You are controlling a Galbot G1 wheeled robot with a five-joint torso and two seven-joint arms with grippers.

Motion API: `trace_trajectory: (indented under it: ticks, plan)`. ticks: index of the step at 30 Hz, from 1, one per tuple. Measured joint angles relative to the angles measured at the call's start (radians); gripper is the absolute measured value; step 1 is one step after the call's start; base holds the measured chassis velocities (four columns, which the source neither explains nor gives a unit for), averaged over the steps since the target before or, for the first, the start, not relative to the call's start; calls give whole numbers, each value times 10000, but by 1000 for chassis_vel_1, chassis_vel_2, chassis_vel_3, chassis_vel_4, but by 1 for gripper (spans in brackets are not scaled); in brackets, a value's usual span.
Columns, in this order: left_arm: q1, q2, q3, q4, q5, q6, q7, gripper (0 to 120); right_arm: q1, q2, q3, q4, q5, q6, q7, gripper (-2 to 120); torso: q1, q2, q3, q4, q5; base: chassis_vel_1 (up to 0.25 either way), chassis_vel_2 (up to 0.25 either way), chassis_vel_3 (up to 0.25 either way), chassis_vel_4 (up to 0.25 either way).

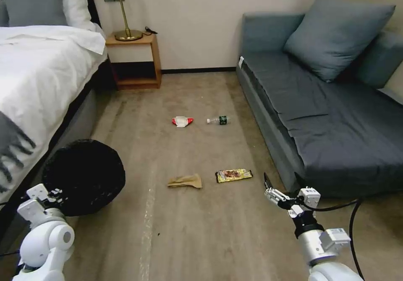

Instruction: Pick up the trash bin, then pick up the garbage on the floor and place it into the trash bin.

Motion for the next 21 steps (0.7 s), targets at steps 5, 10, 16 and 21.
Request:
trace_trajectory:
  ticks: [5, 10, 16, 21]
  plan:
    - [8, -3, -4, 58, 6, -53, 10, 1, -27, 57, -30, -53, -66, 58, -2, 100, 1, 0, 1, 1, 1, -111, 121, 121, -125]
    - [1, -6, -5, 88, 8, -61, 17, 1, -31, 77, -41, -77, -87, 81, -4, 100, 0, 0, 1, -1, 0, -136, 107, 121, -135]
    - [-14, -5, -5, 135, 13, -73, 19, 1, -32, 105, -49, -113, -103, 95, -7, 100, 0, 1, 0, 0, 1, -132, 133, 135, -139]
    - [-16, -6, -5, 175, 19, -98, 20, 1, -32, 119, -54, -163, -142, 105, -10, 100, 1, 0, 0, 0, 1, -126, 123, 120, -137]
